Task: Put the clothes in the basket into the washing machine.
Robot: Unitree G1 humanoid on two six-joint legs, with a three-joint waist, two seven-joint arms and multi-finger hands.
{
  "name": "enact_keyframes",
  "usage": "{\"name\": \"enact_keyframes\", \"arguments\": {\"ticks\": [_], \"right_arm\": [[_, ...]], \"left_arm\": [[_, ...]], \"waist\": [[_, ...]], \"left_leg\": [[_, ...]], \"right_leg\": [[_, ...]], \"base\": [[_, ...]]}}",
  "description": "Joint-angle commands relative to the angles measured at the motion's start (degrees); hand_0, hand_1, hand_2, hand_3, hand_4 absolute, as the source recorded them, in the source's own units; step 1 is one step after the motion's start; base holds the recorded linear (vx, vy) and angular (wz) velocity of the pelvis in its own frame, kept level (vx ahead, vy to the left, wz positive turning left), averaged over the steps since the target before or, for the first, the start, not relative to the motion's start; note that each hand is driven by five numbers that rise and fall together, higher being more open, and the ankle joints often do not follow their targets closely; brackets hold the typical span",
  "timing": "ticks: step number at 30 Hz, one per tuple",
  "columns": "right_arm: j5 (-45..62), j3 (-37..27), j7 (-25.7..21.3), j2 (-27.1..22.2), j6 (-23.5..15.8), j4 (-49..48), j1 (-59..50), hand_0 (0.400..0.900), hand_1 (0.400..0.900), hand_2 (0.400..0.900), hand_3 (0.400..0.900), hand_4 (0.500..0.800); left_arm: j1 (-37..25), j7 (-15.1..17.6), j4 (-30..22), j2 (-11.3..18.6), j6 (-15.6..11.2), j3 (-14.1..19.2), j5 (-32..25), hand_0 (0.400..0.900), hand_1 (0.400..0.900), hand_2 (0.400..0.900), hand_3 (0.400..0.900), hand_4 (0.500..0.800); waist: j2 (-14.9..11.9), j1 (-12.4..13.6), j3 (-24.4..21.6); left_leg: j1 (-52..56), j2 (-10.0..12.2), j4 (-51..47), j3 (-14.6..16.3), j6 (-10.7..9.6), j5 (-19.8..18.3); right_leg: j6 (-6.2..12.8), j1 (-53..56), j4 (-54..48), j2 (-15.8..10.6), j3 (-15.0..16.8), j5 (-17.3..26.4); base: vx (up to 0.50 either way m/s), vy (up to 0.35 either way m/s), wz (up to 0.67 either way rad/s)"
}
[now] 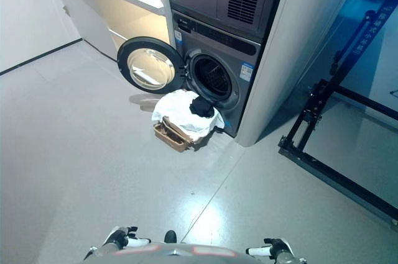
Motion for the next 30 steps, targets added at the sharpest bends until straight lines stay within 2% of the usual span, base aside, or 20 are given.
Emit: {"name": "enact_keyframes", "arguments": {"ticks": [1,16,23,30], "right_arm": [[0.47,2.52,-1.08,-1.96,-0.3,-0.18,-1.59,0.9,0.9,0.9,0.9,0.8],[0.79,2.19,-0.42,-1.79,-0.13,0.6,-1.36,0.9,0.9,0.9,0.9,0.8],[0.91,1.94,-0.28,-1.79,0.09,0.44,-1.65,0.9,0.9,0.9,0.9,0.8],[0.75,2.19,-0.08,-1.92,0.32,0.16,-2.47,0.9,0.9,0.9,0.9,0.8]], "left_arm": [[-2.4,0.9,2.95,0.47,0.27,1.42,1.27,0.9,0.9,0.9,0.9,0.8],[-1.74,0.06,3.75,0.16,0.33,2.37,0.38,0.9,0.9,0.9,0.9,0.8],[-2.03,0.14,3.76,0.41,0.41,2.55,0.25,0.9,0.9,0.9,0.9,0.8],[-2.46,-0.15,4.22,0.45,0.61,3.06,-0.64,0.9,0.9,0.9,0.9,0.8]], "waist": [[1.55,0.37,-0.24],[1.56,0.43,-0.09],[1.46,0.46,0.01],[1.45,0.7,0.35]], "left_leg": [[-1.9,-0.73,-0.24,-0.49,-0.1,0.49],[-1.94,-1.23,-0.24,-0.72,0.21,-0.13],[-2.19,-2.03,-0.24,-0.87,0.89,-0.71],[-2.36,-3.12,-0.24,-0.89,1.94,-1.35]], "right_leg": [[2.47,-3.15,4.04,0.36,-0.43,5.58],[2.66,-2.92,3.31,0.03,-0.4,5.9],[3.2,-3.5,4.12,-0.89,-0.27,6.02],[3.75,-5.24,5.8,-1.72,1.32,6.44]], "base": [[-0.01,0.009,-0.04],[0.0,0.006,0.0],[0.02,0.037,0.02],[0.02,0.062,-0.09]]}}
